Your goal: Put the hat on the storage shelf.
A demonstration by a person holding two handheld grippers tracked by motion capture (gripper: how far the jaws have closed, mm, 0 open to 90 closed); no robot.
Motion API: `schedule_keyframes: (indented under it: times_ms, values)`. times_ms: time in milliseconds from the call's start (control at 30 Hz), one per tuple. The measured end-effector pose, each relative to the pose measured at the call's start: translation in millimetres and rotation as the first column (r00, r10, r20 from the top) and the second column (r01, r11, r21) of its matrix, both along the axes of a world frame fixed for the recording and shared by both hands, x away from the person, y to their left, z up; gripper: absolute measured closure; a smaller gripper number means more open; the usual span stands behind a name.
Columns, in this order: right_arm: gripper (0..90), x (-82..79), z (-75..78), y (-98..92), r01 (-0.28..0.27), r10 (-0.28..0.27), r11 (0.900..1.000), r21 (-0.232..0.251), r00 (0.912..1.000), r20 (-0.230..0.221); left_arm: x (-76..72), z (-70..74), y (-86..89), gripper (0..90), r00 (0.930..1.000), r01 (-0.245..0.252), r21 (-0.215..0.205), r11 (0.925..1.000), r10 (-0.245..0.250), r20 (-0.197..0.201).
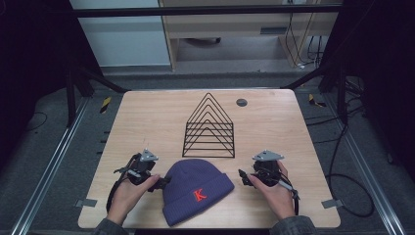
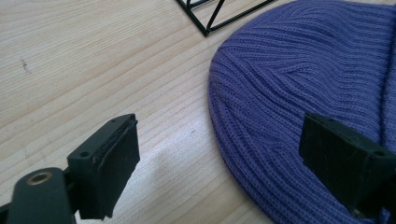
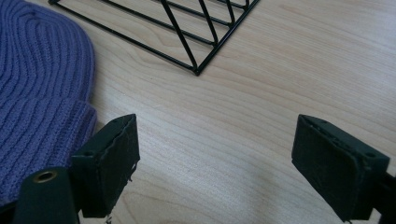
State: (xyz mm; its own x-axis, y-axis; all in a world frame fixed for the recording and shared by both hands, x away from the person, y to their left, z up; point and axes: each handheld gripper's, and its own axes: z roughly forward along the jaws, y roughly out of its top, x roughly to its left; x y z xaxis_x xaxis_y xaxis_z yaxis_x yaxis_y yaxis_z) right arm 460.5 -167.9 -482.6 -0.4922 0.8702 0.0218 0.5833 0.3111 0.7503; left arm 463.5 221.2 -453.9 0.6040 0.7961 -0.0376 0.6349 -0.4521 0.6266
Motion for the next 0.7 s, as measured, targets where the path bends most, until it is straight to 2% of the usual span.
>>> schedule_keyframes:
  times_ms: [100, 167, 233, 333, 467, 633, 700]
  values:
    - [15.4, 0.6, -0.6, 0.8, 0.001, -0.002, 1.000, -0.005, 1.0000, -0.007, 4.0, 2.8, -3.5, 16.4, 1.0000, 0.006, -0.005, 1.0000, -0.006, -0.006]
    - [15.4, 0.9, -1.1, 1.1, -0.002, 0.002, 1.000, -0.008, 1.0000, -0.008, 7.2, 7.3, -7.2, 20.9, 0.9995, 0.032, 0.009, 0.9994, -0.032, 0.006]
    - [15.3, 1.0, -1.4, 1.6, -0.009, 0.009, 1.000, -0.011, 1.0000, -0.005, 10.4, 9.5, -12.6, 22.2, 0.9995, 0.030, 0.018, 0.9994, -0.030, 0.003]
    - [15.3, -0.2, -0.9, 2.3, -0.012, 0.012, 1.000, -0.009, 0.9999, -0.007, 13.3, 7.7, -24.0, 23.2, 0.9987, 0.047, 0.067, 0.9967, -0.045, -0.026]
    - [15.3, -0.5, -0.9, 1.8, -0.009, 0.009, 1.000, -0.004, 0.9999, -0.008, 23.8, 7.5, -41.6, 25.3, 0.9930, 0.091, 0.138, 0.9863, -0.079, -0.089]
    - [15.1, -0.4, -0.7, 2.2, -0.017, 0.017, 1.000, -0.003, 0.9998, -0.009, 33.1, 6.2, -45.8, 29.3, 0.9896, 0.102, 0.169, 0.9803, -0.083, -0.118]
    - [15.1, -0.2, -0.6, 2.6, -0.020, 0.020, 1.000, -0.001, 0.9998, -0.010, 35.6, 2.9, -44.0, 31.1, 0.9872, 0.100, 0.163, 0.9816, -0.078, -0.139]
